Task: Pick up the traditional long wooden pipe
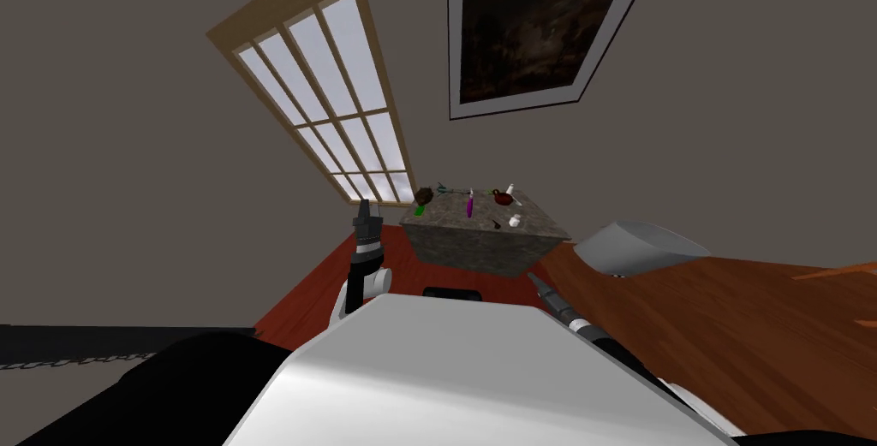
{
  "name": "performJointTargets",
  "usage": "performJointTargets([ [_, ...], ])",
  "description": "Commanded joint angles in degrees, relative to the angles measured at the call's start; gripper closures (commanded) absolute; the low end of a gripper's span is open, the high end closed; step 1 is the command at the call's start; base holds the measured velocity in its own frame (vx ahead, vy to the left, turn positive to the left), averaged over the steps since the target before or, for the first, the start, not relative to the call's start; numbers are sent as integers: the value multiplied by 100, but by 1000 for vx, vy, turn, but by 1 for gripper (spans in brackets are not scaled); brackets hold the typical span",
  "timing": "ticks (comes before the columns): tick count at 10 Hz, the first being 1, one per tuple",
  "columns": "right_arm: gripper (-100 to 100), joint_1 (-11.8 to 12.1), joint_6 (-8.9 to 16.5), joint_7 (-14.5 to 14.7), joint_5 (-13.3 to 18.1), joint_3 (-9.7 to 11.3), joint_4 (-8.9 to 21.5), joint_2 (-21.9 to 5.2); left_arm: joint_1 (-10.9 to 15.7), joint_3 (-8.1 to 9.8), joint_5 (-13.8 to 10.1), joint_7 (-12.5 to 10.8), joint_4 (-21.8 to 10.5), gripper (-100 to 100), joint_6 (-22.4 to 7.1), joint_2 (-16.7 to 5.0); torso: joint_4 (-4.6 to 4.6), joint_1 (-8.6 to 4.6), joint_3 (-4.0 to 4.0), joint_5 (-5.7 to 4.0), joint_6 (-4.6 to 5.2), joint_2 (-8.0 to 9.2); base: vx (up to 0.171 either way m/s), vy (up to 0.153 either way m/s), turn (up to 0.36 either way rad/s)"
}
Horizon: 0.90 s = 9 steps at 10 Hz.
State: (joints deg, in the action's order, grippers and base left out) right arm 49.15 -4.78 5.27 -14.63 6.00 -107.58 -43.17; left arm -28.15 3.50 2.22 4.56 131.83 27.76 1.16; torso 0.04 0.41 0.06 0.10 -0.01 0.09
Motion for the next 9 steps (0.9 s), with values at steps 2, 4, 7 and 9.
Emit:
performJointTargets([
  [2, -100, 113, 168, 40, -41, 4, 147, -412, -1, 1, 0, 0, 0, 0, 0, 0, -1, -14, -2, -2, 1, -4, 4, 79, 76],
  [4, -100, 168, 259, 61, -49, 0, 228, -691, 0, 0, 0, 0, 0, 0, 0, 0, -3, -7, -9, -2, -2, -16, 30, 97, 108],
  [7, -100, 278, 531, 113, -29, -45, 429, -1302, -1, 1, 0, 0, 0, 0, 0, -1, -5, -18, -14, -4, -1, -25, 52, 89, 172],
  [9, -100, 301, 622, 127, -10, -69, 484, -1604, -1, 0, 0, 0, 0, 0, 0, 0, -8, -5, -23, 0, -2, -39, 64, 94, 132],
])
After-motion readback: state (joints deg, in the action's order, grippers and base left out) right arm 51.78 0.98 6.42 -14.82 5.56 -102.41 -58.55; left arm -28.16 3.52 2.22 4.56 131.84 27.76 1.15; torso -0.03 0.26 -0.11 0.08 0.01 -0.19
